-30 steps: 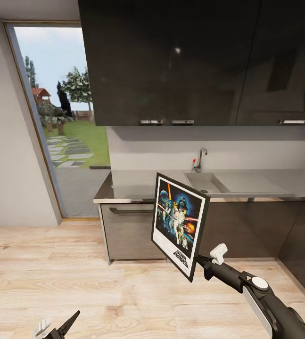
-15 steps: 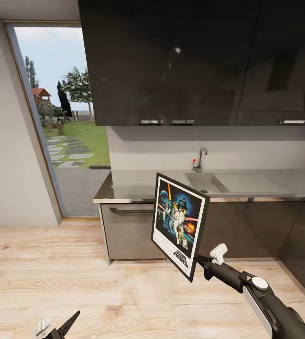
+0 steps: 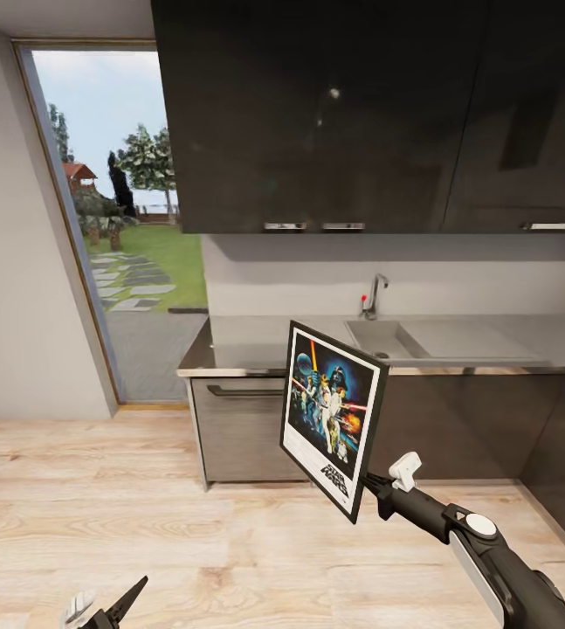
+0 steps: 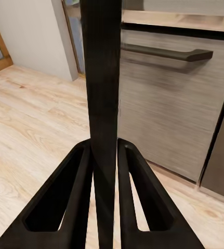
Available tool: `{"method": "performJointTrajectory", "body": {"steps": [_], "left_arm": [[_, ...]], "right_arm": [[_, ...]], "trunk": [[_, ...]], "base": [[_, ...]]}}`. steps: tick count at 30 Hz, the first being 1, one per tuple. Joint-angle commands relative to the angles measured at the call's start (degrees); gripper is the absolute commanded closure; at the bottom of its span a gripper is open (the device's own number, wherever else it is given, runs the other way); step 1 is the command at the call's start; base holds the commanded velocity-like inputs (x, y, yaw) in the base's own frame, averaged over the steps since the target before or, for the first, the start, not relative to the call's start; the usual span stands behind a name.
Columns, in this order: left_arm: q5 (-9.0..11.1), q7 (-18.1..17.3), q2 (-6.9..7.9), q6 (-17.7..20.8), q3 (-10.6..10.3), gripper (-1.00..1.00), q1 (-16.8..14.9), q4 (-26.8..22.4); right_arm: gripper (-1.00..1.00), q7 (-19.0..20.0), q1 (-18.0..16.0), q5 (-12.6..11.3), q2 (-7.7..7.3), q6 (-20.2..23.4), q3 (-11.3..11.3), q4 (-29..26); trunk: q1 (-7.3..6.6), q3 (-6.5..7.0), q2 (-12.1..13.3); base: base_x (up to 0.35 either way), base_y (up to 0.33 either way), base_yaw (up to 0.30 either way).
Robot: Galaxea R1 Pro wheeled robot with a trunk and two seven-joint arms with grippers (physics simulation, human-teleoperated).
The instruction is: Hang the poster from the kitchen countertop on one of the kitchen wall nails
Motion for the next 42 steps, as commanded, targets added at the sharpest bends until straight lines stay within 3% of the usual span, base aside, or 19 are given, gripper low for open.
{"method": "performJointTrajectory", "body": {"steps": [1,33,42], "left_arm": [[0.35,-0.01,0.00,-0.45,-0.47,-1.00,-0.01,0.02],[0.36,0.00,0.00,-0.24,-0.43,-1.00,-0.03,0.05],[0.36,0.00,0.00,-0.17,-0.43,-1.00,-0.03,0.05]], "right_arm": [[1.00,0.18,0.00,-0.45,-0.05,-0.01,0.13,0.03],[1.00,0.02,-0.04,-0.35,-0.03,0.01,0.13,0.10],[1.00,0.03,0.00,-0.37,-0.03,-0.04,0.23,0.15]], "trunk": [[0.02,-0.02,-0.04],[0.02,-0.05,-0.04],[0.02,-0.08,-0.04]], "base": [[0.000,0.234,0.187],[0.004,0.254,0.271],[0.096,0.290,0.085]]}}
